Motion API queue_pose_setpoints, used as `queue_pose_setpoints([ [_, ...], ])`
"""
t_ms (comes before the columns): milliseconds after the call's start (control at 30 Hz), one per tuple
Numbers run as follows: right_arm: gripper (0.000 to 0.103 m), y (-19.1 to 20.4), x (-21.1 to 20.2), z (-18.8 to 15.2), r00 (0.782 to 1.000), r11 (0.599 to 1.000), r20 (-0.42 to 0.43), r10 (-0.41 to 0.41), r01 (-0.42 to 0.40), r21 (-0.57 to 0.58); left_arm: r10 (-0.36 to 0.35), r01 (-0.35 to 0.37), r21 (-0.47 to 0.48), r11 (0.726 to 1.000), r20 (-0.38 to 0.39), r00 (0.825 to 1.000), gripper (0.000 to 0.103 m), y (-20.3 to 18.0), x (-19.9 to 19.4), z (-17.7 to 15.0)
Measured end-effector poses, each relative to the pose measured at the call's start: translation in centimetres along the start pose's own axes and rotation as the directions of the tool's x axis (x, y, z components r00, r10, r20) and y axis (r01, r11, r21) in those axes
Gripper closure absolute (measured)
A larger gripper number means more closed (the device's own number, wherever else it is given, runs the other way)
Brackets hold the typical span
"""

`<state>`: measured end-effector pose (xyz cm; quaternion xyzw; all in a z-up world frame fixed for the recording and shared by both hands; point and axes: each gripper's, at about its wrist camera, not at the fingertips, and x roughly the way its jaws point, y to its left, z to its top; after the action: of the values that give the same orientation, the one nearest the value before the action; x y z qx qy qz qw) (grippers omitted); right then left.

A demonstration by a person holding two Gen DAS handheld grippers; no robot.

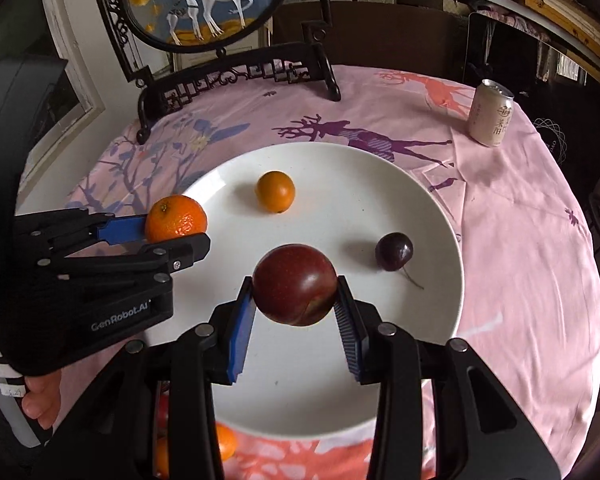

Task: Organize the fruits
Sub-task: 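Grasp a red plum with the right tool while the left tool grasps a tangerine, drop both on plate, then return both tools to the pile and grasp a yellow fruit with the left tool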

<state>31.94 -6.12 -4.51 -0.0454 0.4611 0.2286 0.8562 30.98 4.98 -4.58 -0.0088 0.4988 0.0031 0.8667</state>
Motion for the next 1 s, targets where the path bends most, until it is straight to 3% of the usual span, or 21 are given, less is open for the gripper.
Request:
queue_pose_setpoints([
  [267,0.062,-1.3,4.2,1.6,0.997,1.000,-0.071,-0.019,0.018,-0.019,-0.025,0.023,-0.031,0.999,-0.060,0.998,0.057,0.9,3.7,2.0],
  [300,0.054,-1.2,4.1,1.8,0.998,0.999,-0.063,-0.023,0.022,-0.026,-0.031,0.029,-0.041,0.999,-0.059,0.998,0.056,1.1,3.5,2.1],
  [333,0.045,-1.1,3.5,1.9,0.998,0.999,-0.049,-0.031,0.030,-0.030,-0.039,0.037,-0.050,0.998,-0.046,0.998,0.051,1.2,3.0,2.2],
  [367,0.042,-1.0,2.6,2.0,0.999,0.999,-0.026,-0.040,0.039,-0.032,-0.049,0.047,-0.054,0.997,-0.025,0.998,0.044,1.4,2.0,2.2],
  [467,0.041,-1.1,-1.7,2.3,0.997,0.998,0.054,-0.048,0.050,-0.031,-0.076,0.080,-0.054,0.995,0.066,0.995,0.035,1.6,-2.4,1.5],
  [567,0.032,-1.2,-6.8,1.0,0.990,0.997,0.115,-0.076,0.076,0.003,-0.120,0.131,-0.061,0.989,0.160,0.980,0.022,2.0,-7.7,-1.3],
  [633,0.010,-0.9,-9.6,-1.1,0.986,0.996,0.141,-0.085,0.083,0.020,-0.081,0.093,-0.054,0.994,0.202,0.976,0.017,1.9,-10.4,-4.1],
  [667,0.006,-0.5,-10.8,-2.5,0.983,0.996,0.159,-0.087,0.083,0.030,-0.068,0.080,-0.048,0.996,0.213,0.975,0.017,1.8,-11.4,-5.7],
  [800,0.005,0.9,-12.8,-7.8,0.981,0.995,0.177,-0.085,0.076,0.060,-0.095,0.113,-0.071,0.991,0.215,0.972,0.017,1.8,-12.9,-11.5],
  [1000,0.005,2.4,-14.8,-11.0,0.978,0.992,0.176,-0.111,0.100,0.073,-0.045,0.054,-0.040,0.998,0.203,0.978,0.017,1.0,-13.3,-17.3],
])
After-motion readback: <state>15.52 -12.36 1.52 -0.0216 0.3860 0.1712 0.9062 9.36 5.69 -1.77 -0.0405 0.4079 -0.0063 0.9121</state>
